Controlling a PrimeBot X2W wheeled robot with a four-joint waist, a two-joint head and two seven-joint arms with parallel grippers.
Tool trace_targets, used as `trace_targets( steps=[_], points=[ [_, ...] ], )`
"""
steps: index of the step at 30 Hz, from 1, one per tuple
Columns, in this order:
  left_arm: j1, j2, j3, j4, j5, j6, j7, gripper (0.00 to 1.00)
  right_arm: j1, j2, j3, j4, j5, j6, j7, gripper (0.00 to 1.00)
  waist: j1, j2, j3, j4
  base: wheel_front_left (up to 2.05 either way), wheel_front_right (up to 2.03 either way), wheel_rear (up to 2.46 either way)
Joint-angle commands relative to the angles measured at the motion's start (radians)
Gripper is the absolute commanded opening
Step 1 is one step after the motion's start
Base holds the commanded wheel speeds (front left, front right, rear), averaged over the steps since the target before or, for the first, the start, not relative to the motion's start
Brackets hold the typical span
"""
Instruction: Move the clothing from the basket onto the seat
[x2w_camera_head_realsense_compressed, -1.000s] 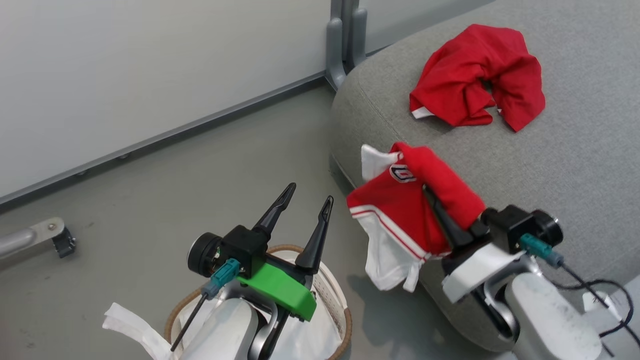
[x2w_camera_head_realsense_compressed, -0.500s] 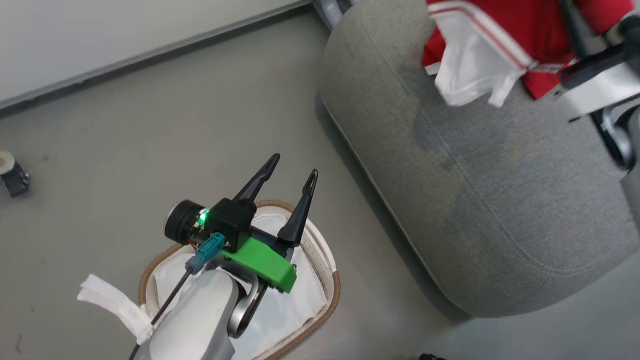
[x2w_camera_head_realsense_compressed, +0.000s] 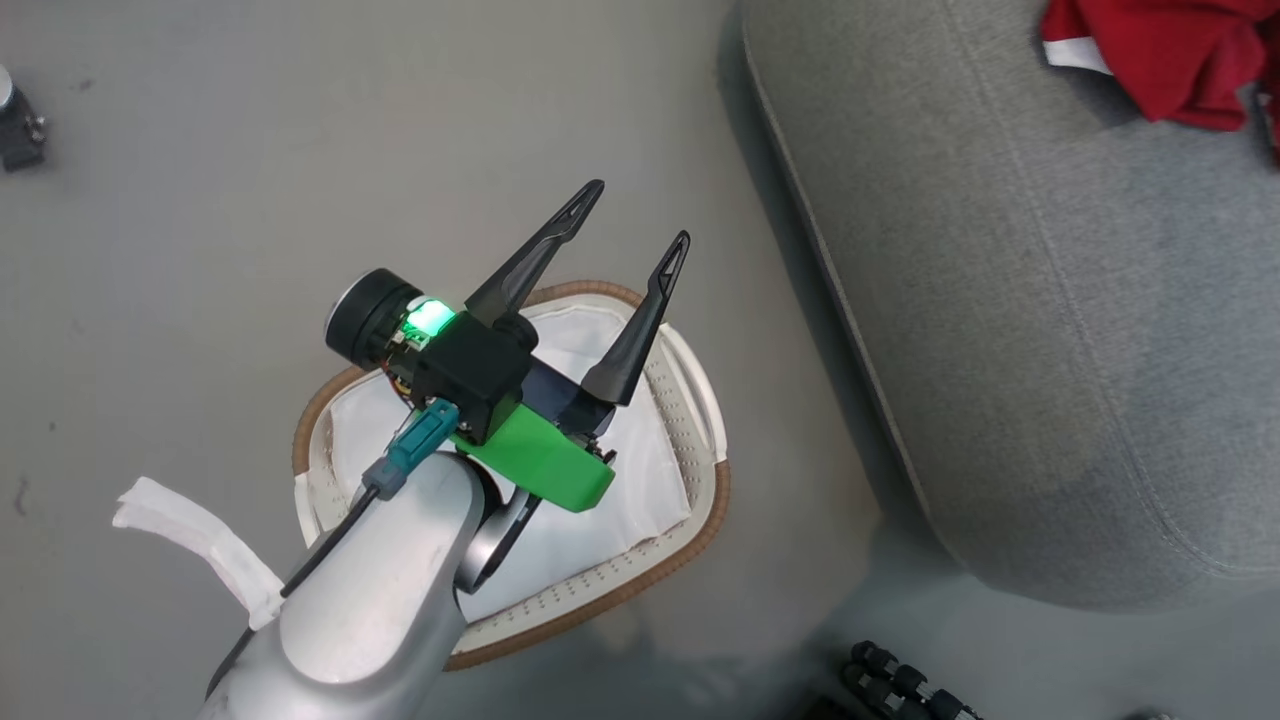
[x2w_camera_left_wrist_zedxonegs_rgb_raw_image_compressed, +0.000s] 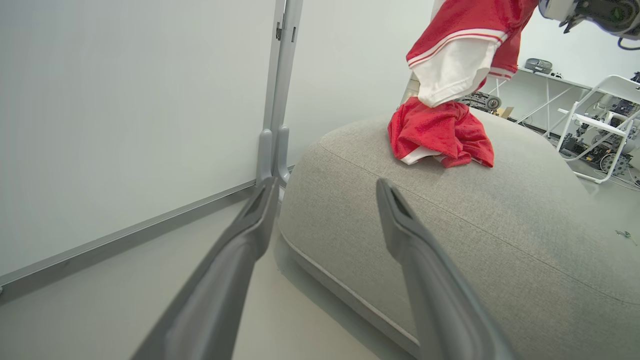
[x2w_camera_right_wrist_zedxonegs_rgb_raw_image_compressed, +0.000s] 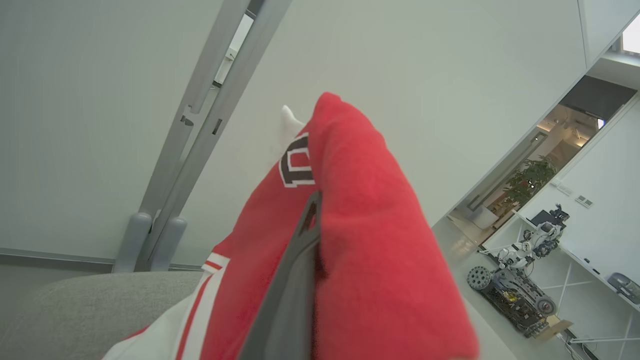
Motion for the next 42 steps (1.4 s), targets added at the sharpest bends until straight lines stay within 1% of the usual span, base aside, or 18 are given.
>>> trace_targets(
  steps=[1, 5, 8, 11, 12, 13, 14, 18, 24, 29, 32, 37, 42],
  points=[
    [-0.025, 0.011, -0.006, -0.008, -0.007, -0.002, 0.001, 1.00, -0.009, 0.014, -0.025, 0.035, -0.020, -0.001, 0.000, 0.00, -0.0001, 0.0039, 0.097, 0.092, 0.00, 0.00, 0.00],
    [-0.044, 0.016, -0.025, -0.023, -0.011, -0.002, 0.001, 1.00, 0.020, 0.056, -0.110, 0.110, -0.058, -0.001, 0.000, 0.00, -0.0001, 0.0039, 0.114, 0.112, 0.00, 0.00, 0.00],
    [-0.038, 0.013, -0.034, -0.033, -0.014, -0.002, 0.001, 1.00, 0.066, 0.097, -0.182, 0.153, -0.087, -0.001, 0.000, 0.00, -0.0001, 0.0039, 0.100, 0.120, 0.00, 0.00, 0.00],
    [-0.025, 0.011, -0.039, -0.034, -0.018, -0.002, 0.001, 1.00, 0.110, 0.139, -0.235, 0.149, -0.102, -0.001, 0.000, 0.00, -0.0001, 0.0039, 0.072, 0.120, 0.00, 0.00, 0.00],
    [-0.019, 0.008, -0.040, -0.032, -0.020, -0.002, 0.001, 1.00, 0.136, 0.154, -0.248, 0.139, -0.105, -0.001, 0.000, 0.07, -0.0001, 0.0039, 0.058, 0.119, 0.00, 0.00, 0.00],
    [-0.014, 0.005, -0.040, -0.029, -0.021, -0.002, 0.001, 1.00, 0.159, 0.165, -0.255, 0.133, -0.109, -0.001, 0.000, 0.43, -0.0001, 0.0039, 0.044, 0.119, 0.00, 0.00, 0.00],
    [-0.006, 0.001, -0.042, -0.025, -0.023, -0.002, 0.001, 1.00, 0.187, 0.173, -0.267, 0.130, -0.109, -0.001, 0.000, 1.00, -0.0001, 0.0039, 0.027, 0.118, 0.00, 0.00, 0.00],
    [0.021, -0.010, -0.038, -0.006, -0.030, -0.002, 0.001, 1.00, 0.267, 0.205, -0.295, 0.107, -0.122, -0.001, 0.000, 1.00, -0.0001, 0.0039, -0.046, 0.114, 0.00, 0.00, 0.00],
    [0.073, -0.021, -0.016, 0.033, -0.031, -0.002, 0.001, 1.00, 0.394, 0.250, -0.264, 0.079, -0.125, -0.001, 0.000, 1.00, -0.0001, 0.0039, -0.153, 0.102, 0.00, 0.00, 0.00],
    [0.115, -0.036, -0.016, 0.033, -0.030, -0.002, 0.001, 1.00, 0.491, 0.283, -0.244, 0.061, -0.099, -0.001, 0.000, 1.00, -0.0001, 0.0039, -0.233, 0.096, 0.00, 0.00, 0.00],
    [0.134, -0.042, -0.022, 0.034, -0.021, -0.002, 0.001, 1.00, 0.538, 0.311, -0.228, 0.028, -0.074, -0.001, 0.000, 1.00, -0.0001, 0.0039, -0.274, 0.095, 0.00, 0.00, 0.00],
    [0.166, -0.050, -0.007, 0.042, -0.021, -0.002, 0.001, 1.00, 0.602, 0.357, -0.126, -0.057, -0.021, -0.001, 0.000, 1.00, -0.0001, 0.0039, -0.322, 0.103, 0.00, 0.00, 0.00],
    [0.209, -0.053, 0.062, 0.073, 0.000, -0.002, 0.001, 1.00, 0.648, 0.403, 0.005, -0.143, 0.051, -0.001, 0.000, 1.00, -0.0001, 0.0039, -0.352, 0.136, 0.00, 0.00, 0.00]
  ],
)
